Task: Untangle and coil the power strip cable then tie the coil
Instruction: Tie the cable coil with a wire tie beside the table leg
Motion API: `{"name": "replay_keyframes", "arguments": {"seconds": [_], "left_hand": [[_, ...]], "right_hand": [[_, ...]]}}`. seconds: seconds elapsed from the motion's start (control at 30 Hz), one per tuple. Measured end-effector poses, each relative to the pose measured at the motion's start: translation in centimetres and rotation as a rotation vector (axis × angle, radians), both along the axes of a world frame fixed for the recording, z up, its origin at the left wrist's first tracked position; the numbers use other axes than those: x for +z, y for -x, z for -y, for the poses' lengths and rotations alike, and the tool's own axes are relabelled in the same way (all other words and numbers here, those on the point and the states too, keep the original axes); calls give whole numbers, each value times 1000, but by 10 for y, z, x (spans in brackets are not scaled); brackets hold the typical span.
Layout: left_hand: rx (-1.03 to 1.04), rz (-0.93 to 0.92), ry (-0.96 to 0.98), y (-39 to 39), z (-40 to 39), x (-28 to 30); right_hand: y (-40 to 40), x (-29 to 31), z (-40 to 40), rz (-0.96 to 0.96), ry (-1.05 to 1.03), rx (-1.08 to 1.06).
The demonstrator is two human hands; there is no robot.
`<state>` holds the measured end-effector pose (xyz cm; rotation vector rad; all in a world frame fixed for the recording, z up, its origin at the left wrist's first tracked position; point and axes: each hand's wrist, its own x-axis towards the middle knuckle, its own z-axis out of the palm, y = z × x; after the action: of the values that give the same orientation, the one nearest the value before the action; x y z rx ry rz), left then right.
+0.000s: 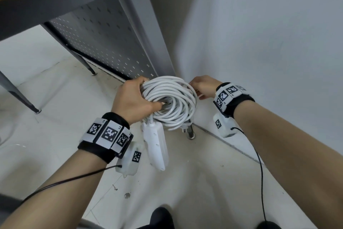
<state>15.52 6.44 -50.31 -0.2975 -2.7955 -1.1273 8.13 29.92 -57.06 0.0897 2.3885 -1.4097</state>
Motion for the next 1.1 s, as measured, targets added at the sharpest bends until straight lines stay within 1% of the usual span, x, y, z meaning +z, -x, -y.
{"name": "replay_keyframes", "arguments": {"seconds": [0.1,0.2,0.27,0.33,0.43,0.57,0.73,0.8,0.93,1.03,1.1], "left_hand": [[-11,-9,-16,-2,4,2],[-33,-14,-13,-2,7,1],[-38,-16,-2,-1,8,1],[-40,-10,-6,0,8,-1],[-44,-14,-5,1,10,-2],[-53,-21,-11,1,12,-1],[-58,-10,-16,-1,16,0],[-57,-7,-8,-2,16,-1],[-54,-14,18,-2,15,-3],[-50,-14,27,-1,15,-2],[-52,-13,33,-1,15,-1]], "right_hand": [[8,-21,5,8,-16,-12],[15,-37,11,32,39,90],[19,-42,15,-2,4,188],[21,-43,19,-9,-27,219],[21,-45,20,35,32,195],[19,-40,20,-92,3,164],[18,-33,20,-154,148,100],[18,-30,19,-169,206,42],[21,-24,8,-253,274,-38],[22,-20,6,-251,374,-57],[24,-19,7,-207,371,-28]]}}
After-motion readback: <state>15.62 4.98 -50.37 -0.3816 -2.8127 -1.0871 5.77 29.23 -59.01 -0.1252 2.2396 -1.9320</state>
